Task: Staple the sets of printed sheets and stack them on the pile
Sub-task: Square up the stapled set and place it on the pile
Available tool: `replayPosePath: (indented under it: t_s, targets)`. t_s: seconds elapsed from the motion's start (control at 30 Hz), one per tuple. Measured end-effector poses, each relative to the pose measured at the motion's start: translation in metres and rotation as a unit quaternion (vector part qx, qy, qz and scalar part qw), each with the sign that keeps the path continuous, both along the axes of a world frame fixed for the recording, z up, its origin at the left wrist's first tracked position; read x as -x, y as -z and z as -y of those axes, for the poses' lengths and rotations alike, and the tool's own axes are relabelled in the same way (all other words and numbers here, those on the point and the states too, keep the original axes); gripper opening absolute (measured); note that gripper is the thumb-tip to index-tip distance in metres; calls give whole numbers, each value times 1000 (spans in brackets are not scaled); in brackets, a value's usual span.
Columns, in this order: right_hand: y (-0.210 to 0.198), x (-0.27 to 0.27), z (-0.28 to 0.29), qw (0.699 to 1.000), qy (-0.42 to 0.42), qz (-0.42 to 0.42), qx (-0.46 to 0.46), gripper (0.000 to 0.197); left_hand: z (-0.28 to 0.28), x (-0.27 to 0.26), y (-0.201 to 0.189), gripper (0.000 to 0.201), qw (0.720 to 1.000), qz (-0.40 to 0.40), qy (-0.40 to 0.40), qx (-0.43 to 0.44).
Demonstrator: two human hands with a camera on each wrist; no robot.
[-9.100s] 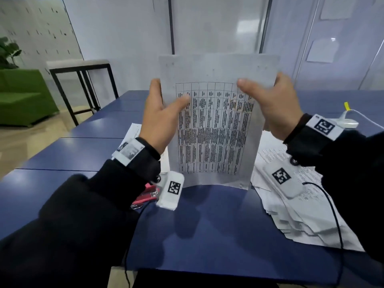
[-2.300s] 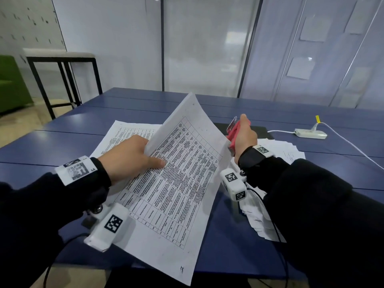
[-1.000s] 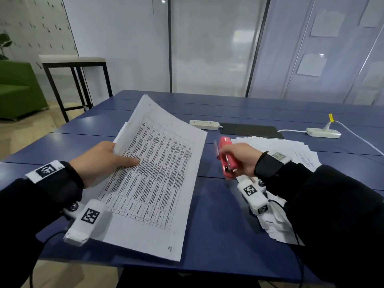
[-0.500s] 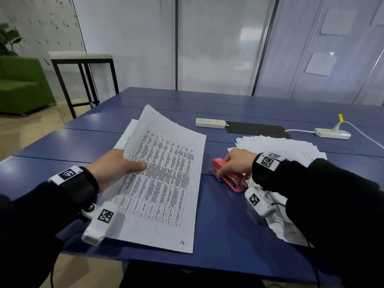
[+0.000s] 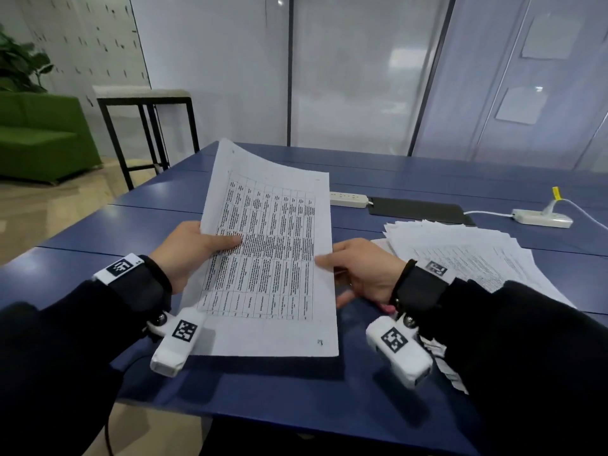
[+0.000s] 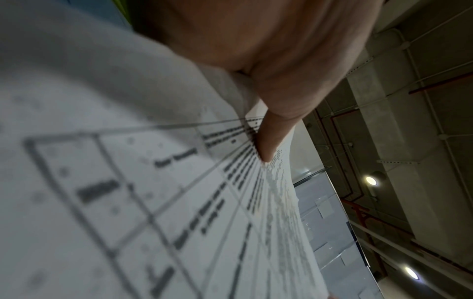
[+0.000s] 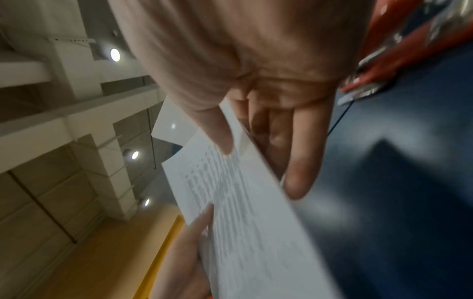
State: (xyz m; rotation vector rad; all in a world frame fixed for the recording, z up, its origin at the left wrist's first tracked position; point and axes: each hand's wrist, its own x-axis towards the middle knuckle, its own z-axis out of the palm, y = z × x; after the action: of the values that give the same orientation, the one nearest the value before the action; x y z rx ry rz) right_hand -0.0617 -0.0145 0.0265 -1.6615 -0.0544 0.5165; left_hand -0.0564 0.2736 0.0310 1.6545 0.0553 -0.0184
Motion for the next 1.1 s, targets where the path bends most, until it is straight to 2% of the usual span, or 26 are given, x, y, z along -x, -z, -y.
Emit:
replayPosePath:
  t_s: [0.13,0.23,0.37,0.5,0.57,0.7,0.77,0.87,0.97,1.03,1.1]
  targets:
    - [18,-20,-11,990,126,68,3,13,-14,5,15,27,997,-61,7,54]
    - [27,-42,-17,982,171,79,-20,10,-22,15,32,21,994,-101,1,42]
    - [30,-70,-44,986,144,76,-15,15,-28,5,39,29,996,-64,-63,2]
    - [30,-88,-77,992,87,74,60,5,-49,-38,32,36,990,-32,-131,-28]
    - [31,-94,-88,990,85,76,84,10,-57,-54,31,37,987,-34,-149,-44]
    - [39,-107,-98,977,95,106,156,30,-58,-69,42,37,974,-40,-169,-144]
    - [43,-107,-99,969,83,118,199,16,-59,-74,54,35,977,-66,-160,-126]
    - [50,-108,-99,967,79,120,208,49,-61,-79,59,30,974,-76,-163,-140]
    - [52,-106,-100,973,54,119,190,66,-61,-79,58,30,974,-85,-161,-132]
    - [52,-105,-99,975,52,119,181,67,-61,-78,58,30,975,-84,-160,-133]
    - [52,-106,-97,975,53,113,183,55,-60,-79,58,29,975,-82,-160,-128]
